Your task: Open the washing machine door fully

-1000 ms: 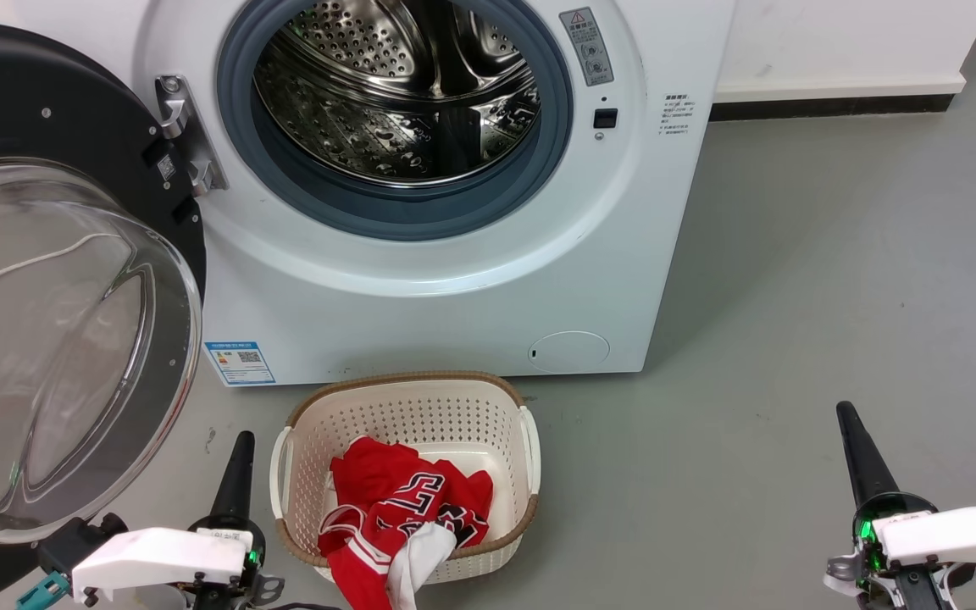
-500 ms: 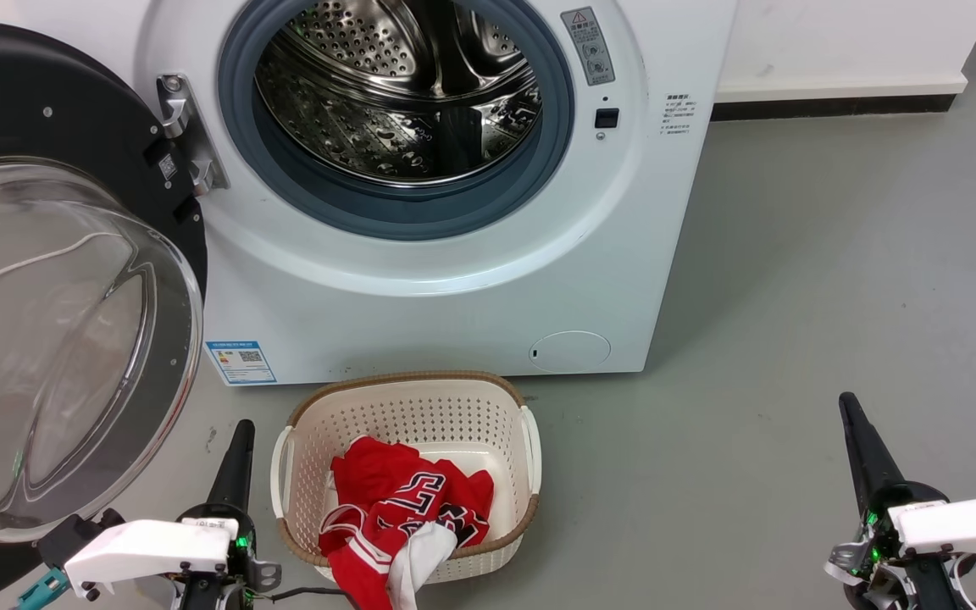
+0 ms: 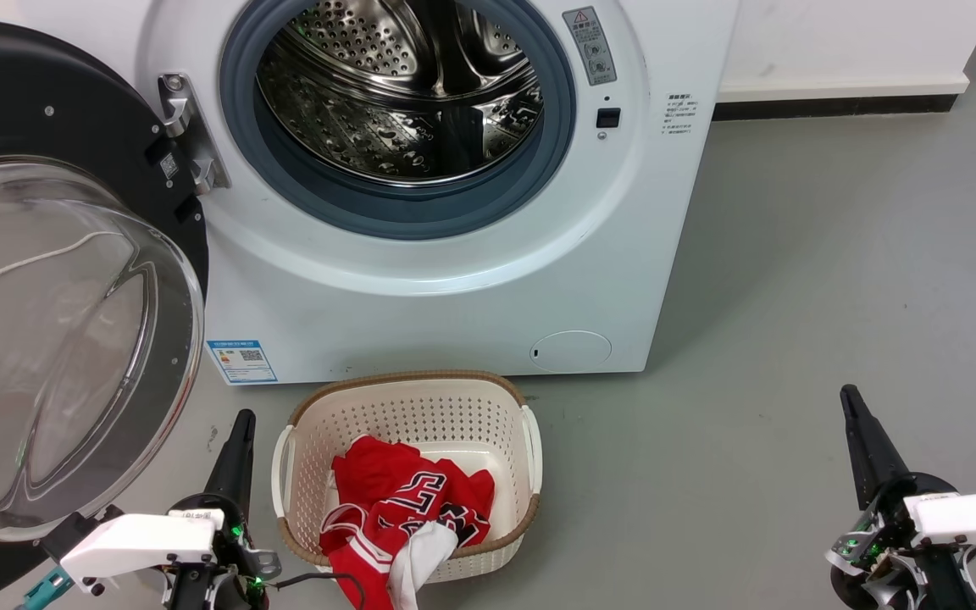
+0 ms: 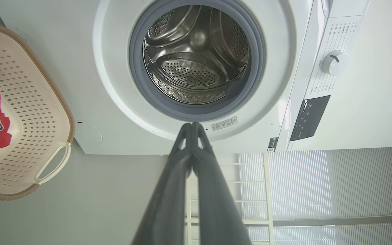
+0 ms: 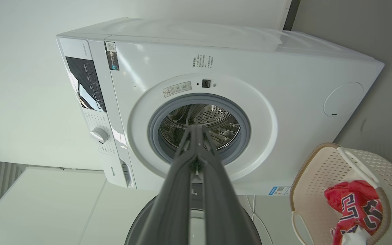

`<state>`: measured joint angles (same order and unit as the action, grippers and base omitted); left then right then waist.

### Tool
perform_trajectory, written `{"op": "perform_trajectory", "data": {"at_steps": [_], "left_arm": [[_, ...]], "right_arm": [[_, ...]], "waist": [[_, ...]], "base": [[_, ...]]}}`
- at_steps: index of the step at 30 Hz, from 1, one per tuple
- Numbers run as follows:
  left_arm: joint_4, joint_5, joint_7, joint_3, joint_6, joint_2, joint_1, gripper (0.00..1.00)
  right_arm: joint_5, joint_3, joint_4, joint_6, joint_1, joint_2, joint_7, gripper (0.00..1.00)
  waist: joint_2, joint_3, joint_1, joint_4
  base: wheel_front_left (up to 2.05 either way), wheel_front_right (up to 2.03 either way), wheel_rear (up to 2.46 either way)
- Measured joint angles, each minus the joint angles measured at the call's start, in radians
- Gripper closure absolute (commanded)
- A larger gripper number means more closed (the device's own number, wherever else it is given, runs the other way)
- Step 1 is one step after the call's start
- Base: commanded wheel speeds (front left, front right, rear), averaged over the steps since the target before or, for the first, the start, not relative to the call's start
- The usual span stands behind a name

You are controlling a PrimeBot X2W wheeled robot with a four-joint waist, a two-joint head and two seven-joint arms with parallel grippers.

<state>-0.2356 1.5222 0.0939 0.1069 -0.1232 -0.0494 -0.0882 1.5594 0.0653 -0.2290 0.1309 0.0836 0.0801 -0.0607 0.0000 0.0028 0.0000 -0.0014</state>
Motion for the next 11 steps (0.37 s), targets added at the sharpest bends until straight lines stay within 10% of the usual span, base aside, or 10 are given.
{"op": "perform_trajectory", "data": {"at_steps": [11], "left_arm": [[-0.009, 0.079, 0.018, 0.005, -0.006, 0.000, -0.016, 1.00]], "right_arm": [[0.072, 0.010, -0.012, 0.000, 0.016, -0.001, -0.021, 1.00]], "waist": [[0.0000, 0.000, 0.0000, 0.001]], "base": [[0.00, 0.00, 0.00]]}}
